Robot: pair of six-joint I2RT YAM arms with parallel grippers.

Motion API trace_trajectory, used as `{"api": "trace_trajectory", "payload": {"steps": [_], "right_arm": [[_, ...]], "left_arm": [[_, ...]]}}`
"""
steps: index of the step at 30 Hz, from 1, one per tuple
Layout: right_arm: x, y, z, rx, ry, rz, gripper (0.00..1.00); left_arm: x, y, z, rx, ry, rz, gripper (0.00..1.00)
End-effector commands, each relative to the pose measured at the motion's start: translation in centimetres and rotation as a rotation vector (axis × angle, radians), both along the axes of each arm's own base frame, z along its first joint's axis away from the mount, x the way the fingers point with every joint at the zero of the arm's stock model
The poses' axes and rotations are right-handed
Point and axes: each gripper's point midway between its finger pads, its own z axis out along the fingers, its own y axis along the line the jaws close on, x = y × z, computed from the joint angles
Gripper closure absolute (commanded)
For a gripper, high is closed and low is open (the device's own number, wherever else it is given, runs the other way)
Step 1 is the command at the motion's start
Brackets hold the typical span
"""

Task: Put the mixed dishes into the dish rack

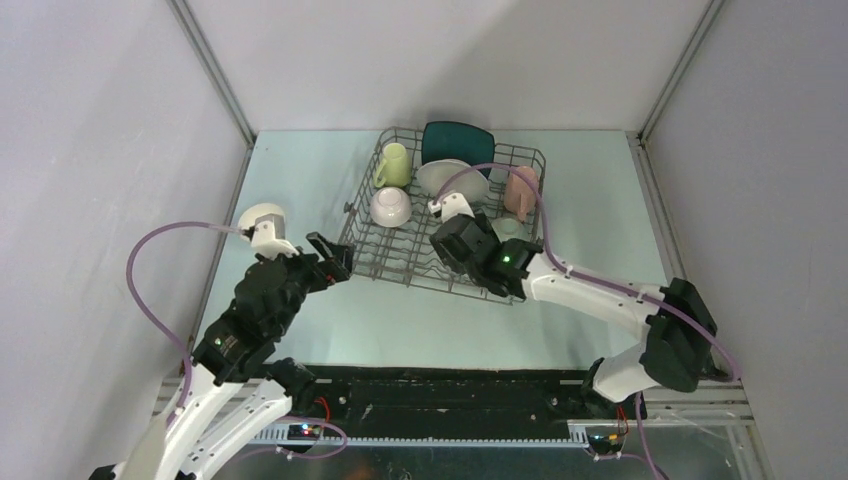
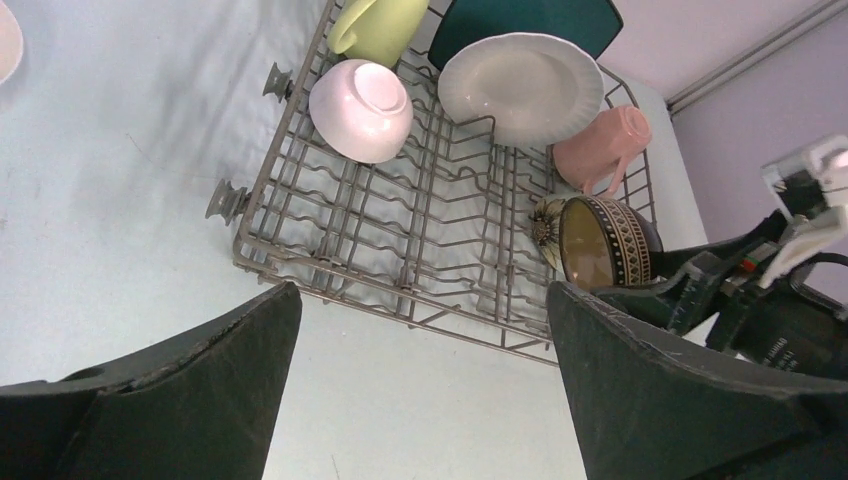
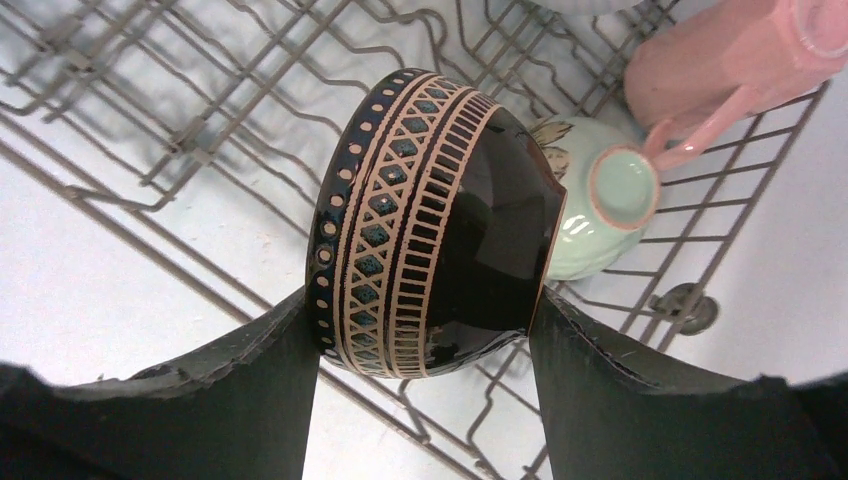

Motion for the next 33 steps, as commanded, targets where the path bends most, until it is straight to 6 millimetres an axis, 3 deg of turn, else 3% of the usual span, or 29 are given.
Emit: {"api": "trace_trajectory", "payload": {"steps": [1,11,26,30,32,33], "right_arm": [[2.2,-0.8,3.0,-0.124,-0.073,-0.029,0.99],[3.4,0.8,-1.3,-0.413,0.048,-0.039,0.98],[3.1,-3.5,-5.4,-0.62,0.239,-0.181,0.98],[3.0,-3.6,-7.0,-0.605,0.302,-0.178,0.86],[3.1,-3.3,-7.4,-0.584,0.318,-0.17,0.73],[3.2,-3.0,-7.4,-0.57,0.316,-0.167,0.6]], "left_arm": [[0.4,-0.3,0.3,-0.06,-0.015,0.019,0.0],[0.6,-0.4,-0.6,-0.051,0.003,0.023,0.0],[0.8,-2.1,-1.7,-0.035,0.052,-0.045,0.0],[0.8,-1.3,-1.8,-0.039,0.051,-0.007,0.0],[0.7,-1.2,-1.7,-0.047,0.04,-0.001,0.0],[0.7,-1.1,-1.8,-0.046,0.041,0.002,0.0]]}}
